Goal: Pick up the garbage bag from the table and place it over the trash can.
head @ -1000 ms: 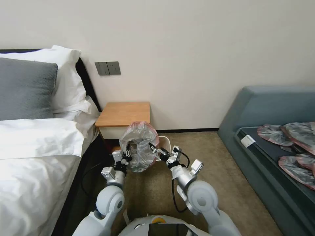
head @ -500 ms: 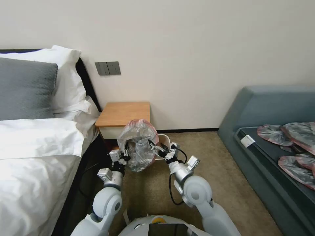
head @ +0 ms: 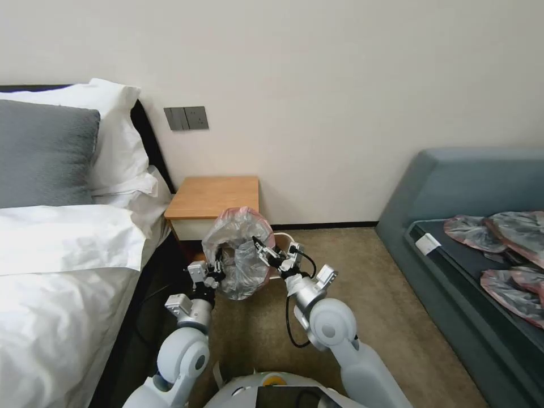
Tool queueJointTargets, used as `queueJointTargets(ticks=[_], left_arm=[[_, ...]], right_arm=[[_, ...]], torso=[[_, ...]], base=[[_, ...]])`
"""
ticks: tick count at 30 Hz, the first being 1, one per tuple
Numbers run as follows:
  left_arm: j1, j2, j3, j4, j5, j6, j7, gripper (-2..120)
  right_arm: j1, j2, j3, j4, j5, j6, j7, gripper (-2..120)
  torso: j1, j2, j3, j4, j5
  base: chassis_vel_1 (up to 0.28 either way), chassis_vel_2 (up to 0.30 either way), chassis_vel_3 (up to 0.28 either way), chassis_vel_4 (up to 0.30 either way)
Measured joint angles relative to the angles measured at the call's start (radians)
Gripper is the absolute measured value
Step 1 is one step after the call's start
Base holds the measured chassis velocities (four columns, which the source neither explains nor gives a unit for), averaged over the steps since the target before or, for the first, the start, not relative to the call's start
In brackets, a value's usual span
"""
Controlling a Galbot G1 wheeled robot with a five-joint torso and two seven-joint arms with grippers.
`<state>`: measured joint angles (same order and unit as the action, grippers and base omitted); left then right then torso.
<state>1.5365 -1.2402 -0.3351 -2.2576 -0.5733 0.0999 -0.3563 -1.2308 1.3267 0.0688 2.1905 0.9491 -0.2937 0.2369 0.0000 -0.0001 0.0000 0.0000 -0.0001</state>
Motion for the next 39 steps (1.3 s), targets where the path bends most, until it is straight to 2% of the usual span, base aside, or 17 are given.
queueJointTargets(ticks=[2,4,6,9,10,12,13,16,18,28,31,39], left_arm=[[0.001,-0.001,0.000,-0.005,-0.012,0.006,-0.005,5],[0.004,-0.004,0.000,-0.010,-0.027,0.013,-0.010,5],[0.005,-0.006,0.000,-0.013,-0.034,0.017,-0.012,5],[0.009,-0.010,0.000,-0.022,-0.050,0.030,-0.021,5],[0.009,-0.010,0.000,-0.022,-0.050,0.030,-0.021,5],[0.010,-0.012,0.000,-0.030,-0.078,0.046,-0.041,5],[0.010,-0.012,0.000,-0.030,-0.078,0.046,-0.041,5],[0.011,-0.015,0.001,-0.038,-0.110,0.065,-0.063,5],[0.011,-0.016,0.001,-0.038,-0.116,0.068,-0.068,5],[0.013,-0.013,0.000,-0.043,-0.144,0.092,-0.086,5],[0.013,-0.008,-0.003,-0.040,-0.144,0.093,-0.082,5],[0.013,-0.012,-0.004,-0.039,-0.146,0.093,-0.075,5]], right_arm=[[-0.001,0.000,0.000,0.000,-0.002,0.001,-0.004,59],[-0.001,0.000,0.001,0.000,-0.005,0.002,-0.008,47],[-0.001,0.000,0.003,0.000,-0.011,0.002,-0.009,44],[-0.009,0.000,0.010,0.002,-0.023,-0.003,-0.017,29],[-0.009,0.000,0.010,0.002,-0.023,-0.003,-0.017,29],[-0.017,0.000,0.015,0.009,-0.030,-0.004,-0.021,18],[-0.017,0.000,0.015,0.009,-0.030,-0.004,-0.021,18],[-0.028,0.002,0.024,0.023,-0.040,-0.002,-0.021,4],[-0.030,0.003,0.028,0.028,-0.044,-0.002,-0.022,0],[-0.032,-0.012,0.084,0.085,-0.029,-0.003,-0.026,0],[0.015,-0.061,0.167,0.103,0.065,-0.037,0.012,0],[0.048,-0.108,0.249,0.108,0.195,-0.115,0.103,0]], torso=[[0.000,0.000,0.000,-0.0001,0.0000],[0.000,0.000,0.000,0.0000,0.0001],[0.000,0.000,0.000,0.0000,0.0000],[0.000,0.000,0.000,0.0000,0.0001],[0.000,0.000,0.000,0.0000,0.0001],[0.000,0.000,0.000,0.0000,0.0001],[0.000,0.000,0.000,0.0000,0.0001],[0.000,0.000,0.000,0.0000,0.0001],[0.000,0.000,0.000,0.0000,0.0001],[0.000,0.000,0.000,0.0000,0.0001],[0.000,0.000,0.000,0.0000,0.0002],[0.000,0.000,0.000,-0.0001,0.0002]], base=[[0.000,0.000,0.000,0.000],[0.000,0.000,0.000,0.000],[0.000,0.000,0.000,0.000],[0.000,0.000,0.000,0.000],[0.000,0.000,0.000,0.000],[0.000,0.000,0.000,0.000],[0.000,0.000,0.000,0.000],[0.000,0.000,0.000,0.000],[0.000,0.000,0.000,0.000],[0.000,0.000,0.000,0.000],[0.000,0.000,0.000,0.000],[0.000,0.000,0.000,0.000]])
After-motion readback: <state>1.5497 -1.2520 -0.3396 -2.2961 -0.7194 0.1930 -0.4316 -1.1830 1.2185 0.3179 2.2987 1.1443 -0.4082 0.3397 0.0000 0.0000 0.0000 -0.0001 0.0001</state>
